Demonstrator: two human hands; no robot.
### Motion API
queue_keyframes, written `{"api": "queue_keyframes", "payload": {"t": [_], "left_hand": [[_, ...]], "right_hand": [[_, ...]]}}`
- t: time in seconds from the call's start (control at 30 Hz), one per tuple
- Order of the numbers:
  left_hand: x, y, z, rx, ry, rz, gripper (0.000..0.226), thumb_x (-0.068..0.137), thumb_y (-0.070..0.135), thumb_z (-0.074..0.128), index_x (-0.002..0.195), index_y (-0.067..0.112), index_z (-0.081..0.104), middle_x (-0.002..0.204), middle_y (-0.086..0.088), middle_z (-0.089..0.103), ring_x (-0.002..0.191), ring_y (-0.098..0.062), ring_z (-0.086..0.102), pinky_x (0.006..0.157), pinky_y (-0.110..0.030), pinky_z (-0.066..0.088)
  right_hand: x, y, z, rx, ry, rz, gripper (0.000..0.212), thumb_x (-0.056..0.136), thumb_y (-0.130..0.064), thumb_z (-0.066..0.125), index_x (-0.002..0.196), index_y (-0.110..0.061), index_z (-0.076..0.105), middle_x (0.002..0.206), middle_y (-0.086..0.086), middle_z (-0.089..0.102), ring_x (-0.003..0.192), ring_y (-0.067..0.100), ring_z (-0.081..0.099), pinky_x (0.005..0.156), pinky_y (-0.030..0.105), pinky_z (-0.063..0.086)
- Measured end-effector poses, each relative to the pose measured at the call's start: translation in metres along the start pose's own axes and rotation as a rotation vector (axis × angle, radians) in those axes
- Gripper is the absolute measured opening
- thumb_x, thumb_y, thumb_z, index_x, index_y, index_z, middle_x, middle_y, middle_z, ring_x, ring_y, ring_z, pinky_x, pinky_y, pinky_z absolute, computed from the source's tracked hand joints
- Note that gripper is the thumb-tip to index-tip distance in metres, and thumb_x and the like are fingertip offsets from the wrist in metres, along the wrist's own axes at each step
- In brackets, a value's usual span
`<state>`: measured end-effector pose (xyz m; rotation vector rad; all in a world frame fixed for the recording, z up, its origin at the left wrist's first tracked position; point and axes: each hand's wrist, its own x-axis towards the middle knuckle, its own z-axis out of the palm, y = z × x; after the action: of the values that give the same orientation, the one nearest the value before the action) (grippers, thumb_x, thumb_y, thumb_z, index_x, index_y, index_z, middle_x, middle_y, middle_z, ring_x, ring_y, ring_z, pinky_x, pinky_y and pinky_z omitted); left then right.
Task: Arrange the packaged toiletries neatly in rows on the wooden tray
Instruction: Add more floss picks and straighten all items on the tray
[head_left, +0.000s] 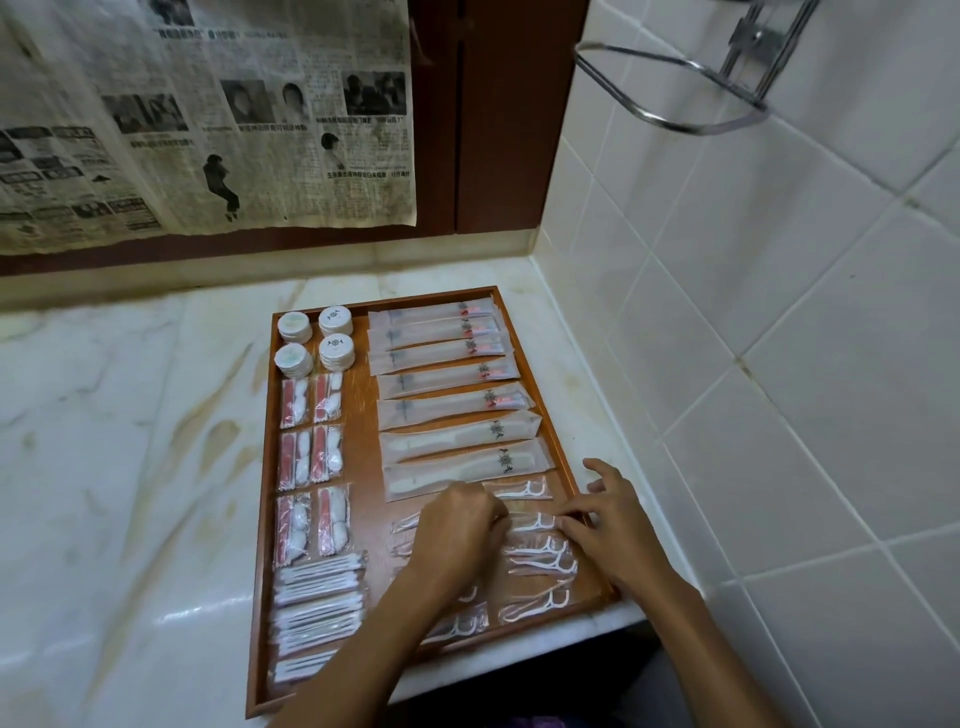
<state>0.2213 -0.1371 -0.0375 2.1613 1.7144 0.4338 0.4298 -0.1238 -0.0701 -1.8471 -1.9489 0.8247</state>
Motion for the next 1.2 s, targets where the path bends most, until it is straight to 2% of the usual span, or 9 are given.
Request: {"api": "queue_keyframes", "payload": {"t": [0.13, 0.23, 0.33, 0.5, 0.63, 0.73, 0.9, 1.07, 1.2], "left_hand": [[-0.003, 0.003, 0.005, 0.033, -0.035, -0.043, 0.024, 0.092, 0.033, 0.055, 0.089, 0.021, 0.075, 0.088, 0.004, 0.067, 0.083, -0.013, 0.06, 0.065, -0.023, 0.04], [-0.004, 0.005, 0.008, 0.051, -0.039, -0.074, 0.024, 0.092, 0.033, 0.055, 0.083, 0.019, 0.073, 0.083, 0.003, 0.064, 0.08, -0.014, 0.059, 0.067, -0.026, 0.047], [-0.005, 0.005, 0.01, 0.046, -0.04, -0.103, 0.024, 0.092, 0.035, 0.057, 0.084, 0.019, 0.073, 0.085, 0.003, 0.064, 0.081, -0.013, 0.058, 0.068, -0.026, 0.046], [-0.004, 0.005, 0.011, 0.042, -0.033, -0.139, 0.026, 0.091, 0.038, 0.058, 0.087, 0.018, 0.074, 0.088, 0.002, 0.066, 0.083, -0.015, 0.06, 0.073, -0.033, 0.052], [-0.005, 0.005, 0.013, 0.061, -0.013, -0.16, 0.027, 0.089, 0.041, 0.06, 0.083, 0.018, 0.073, 0.082, 0.003, 0.064, 0.08, -0.015, 0.059, 0.066, -0.03, 0.047], [-0.007, 0.006, 0.015, 0.086, 0.005, -0.172, 0.028, 0.089, 0.04, 0.059, 0.079, 0.017, 0.071, 0.075, 0.005, 0.056, 0.079, -0.016, 0.057, 0.059, -0.028, 0.035], [-0.008, 0.007, 0.016, 0.076, -0.007, -0.194, 0.027, 0.089, 0.039, 0.057, 0.086, 0.017, 0.073, 0.084, 0.001, 0.064, 0.084, -0.019, 0.058, 0.066, -0.032, 0.046], [-0.012, 0.008, 0.011, 0.041, 0.033, -0.198, 0.026, 0.091, 0.039, 0.055, 0.087, 0.019, 0.073, 0.084, 0.002, 0.064, 0.085, -0.017, 0.056, 0.067, -0.032, 0.045], [-0.022, 0.008, 0.009, 0.001, 0.026, -0.173, 0.022, 0.09, 0.038, 0.058, 0.093, 0.025, 0.075, 0.085, 0.002, 0.064, 0.087, -0.018, 0.058, 0.069, -0.033, 0.047]], "right_hand": [[0.003, -0.001, 0.002, -0.054, 0.035, -0.019, 0.014, 0.083, -0.036, 0.073, 0.096, -0.037, 0.076, 0.15, -0.007, 0.035, 0.119, 0.01, 0.041, 0.094, 0.032, 0.047], [0.003, -0.001, 0.004, -0.075, 0.057, -0.026, 0.016, 0.085, -0.038, 0.07, 0.1, -0.037, 0.075, 0.149, -0.005, 0.038, 0.119, 0.012, 0.042, 0.092, 0.029, 0.044], [0.001, -0.003, 0.005, -0.092, 0.085, -0.041, 0.016, 0.086, -0.037, 0.07, 0.101, -0.036, 0.075, 0.148, -0.004, 0.041, 0.118, 0.012, 0.043, 0.089, 0.025, 0.04], [-0.001, -0.007, 0.003, -0.086, 0.118, -0.055, 0.014, 0.087, -0.033, 0.068, 0.1, -0.033, 0.075, 0.145, -0.002, 0.043, 0.117, 0.015, 0.044, 0.089, 0.031, 0.046], [-0.001, -0.008, 0.005, -0.09, 0.123, -0.057, 0.016, 0.088, -0.032, 0.068, 0.102, -0.03, 0.075, 0.145, 0.0, 0.043, 0.119, 0.016, 0.043, 0.091, 0.034, 0.048], [0.001, -0.007, 0.005, -0.094, 0.126, -0.063, 0.016, 0.088, -0.033, 0.068, 0.102, -0.028, 0.075, 0.145, 0.0, 0.045, 0.119, 0.016, 0.044, 0.091, 0.035, 0.05], [0.0, -0.006, 0.005, -0.089, 0.115, -0.069, 0.017, 0.088, -0.033, 0.068, 0.103, -0.027, 0.075, 0.145, 0.0, 0.045, 0.12, 0.016, 0.044, 0.092, 0.036, 0.051], [-0.002, -0.004, 0.005, 0.071, 0.133, -0.065, 0.017, 0.085, -0.027, 0.073, 0.102, -0.025, 0.076, 0.144, 0.0, 0.045, 0.114, 0.01, 0.045, 0.09, 0.03, 0.05], [-0.009, 0.004, 0.002, 0.106, 0.076, -0.075, 0.014, 0.083, -0.029, 0.075, 0.097, -0.03, 0.076, 0.145, -0.004, 0.042, 0.113, 0.005, 0.041, 0.089, 0.026, 0.047]]}}
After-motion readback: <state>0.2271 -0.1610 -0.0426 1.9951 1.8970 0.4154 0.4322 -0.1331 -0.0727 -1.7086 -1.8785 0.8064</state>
